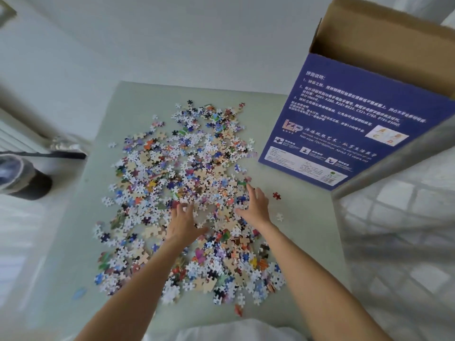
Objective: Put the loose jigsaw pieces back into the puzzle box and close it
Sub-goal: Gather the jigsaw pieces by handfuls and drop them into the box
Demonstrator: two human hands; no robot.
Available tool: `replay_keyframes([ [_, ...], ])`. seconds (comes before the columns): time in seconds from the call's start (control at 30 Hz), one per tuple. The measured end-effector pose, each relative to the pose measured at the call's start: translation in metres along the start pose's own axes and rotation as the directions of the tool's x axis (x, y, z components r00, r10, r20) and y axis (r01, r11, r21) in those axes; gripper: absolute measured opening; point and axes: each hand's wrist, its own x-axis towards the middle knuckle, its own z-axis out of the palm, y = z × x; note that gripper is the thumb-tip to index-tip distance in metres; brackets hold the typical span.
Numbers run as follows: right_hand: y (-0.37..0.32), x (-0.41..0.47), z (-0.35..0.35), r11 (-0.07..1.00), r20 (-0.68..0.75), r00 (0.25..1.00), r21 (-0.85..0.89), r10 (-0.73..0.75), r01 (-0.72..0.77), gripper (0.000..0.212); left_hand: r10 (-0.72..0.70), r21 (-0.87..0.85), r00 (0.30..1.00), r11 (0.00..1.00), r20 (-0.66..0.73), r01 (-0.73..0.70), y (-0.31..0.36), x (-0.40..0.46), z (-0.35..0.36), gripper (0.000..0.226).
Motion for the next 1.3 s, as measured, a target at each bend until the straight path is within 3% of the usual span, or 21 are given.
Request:
replay_keyframes([
  [0.17, -0.023, 0.014, 0.011, 0.946, 0.191, 0.981, -0.310, -0.040, 0.099, 0.120, 0.066, -0.005, 0.998, 0.998, -0.007, -0.066, -0.004, -0.011, 0.007, 0.100],
  [0.3, -0.026, 0.017, 0.019, 0.905, 0.128, 0.983, -0.390, -0.133, 0.173, 0.113, 0.087, -0.033, 0.986, 0.995, -0.140, -0.093, -0.021, -0.005, 0.005, 0.088],
  [0.37, -0.027, 0.015, 0.023, 0.912, 0.120, 0.979, -0.359, -0.163, 0.195, 0.102, 0.054, -0.030, 0.979, 0.998, -0.198, -0.061, -0.024, 0.002, 0.004, 0.091],
  [0.5, -0.028, 0.004, 0.031, 0.923, 0.121, 0.969, -0.298, -0.215, 0.242, 0.073, 0.023, -0.030, 0.985, 0.999, -0.170, -0.028, -0.022, 0.017, 0.003, 0.101],
  [0.77, -0.020, -0.015, 0.025, 0.955, 0.078, 0.971, -0.182, -0.224, 0.235, 0.060, 0.103, 0.044, 0.987, 0.994, -0.121, -0.098, 0.006, 0.032, 0.001, 0.113],
  [0.97, -0.008, -0.013, 0.011, 0.984, -0.022, 0.987, -0.093, -0.157, 0.154, 0.028, 0.151, 0.114, 0.984, 0.984, -0.099, -0.139, 0.025, 0.033, 0.010, 0.110],
  [1.1, 0.001, -0.015, 0.005, 0.997, -0.041, 0.996, -0.006, -0.074, 0.074, 0.038, 0.164, 0.126, 0.981, 0.981, -0.101, -0.150, 0.031, 0.032, 0.017, 0.109],
  [1.3, 0.014, -0.014, 0.003, 0.999, -0.050, 0.998, 0.018, -0.039, 0.040, 0.041, 0.098, -0.010, 0.982, 0.995, -0.163, -0.101, 0.033, 0.043, 0.010, 0.110],
])
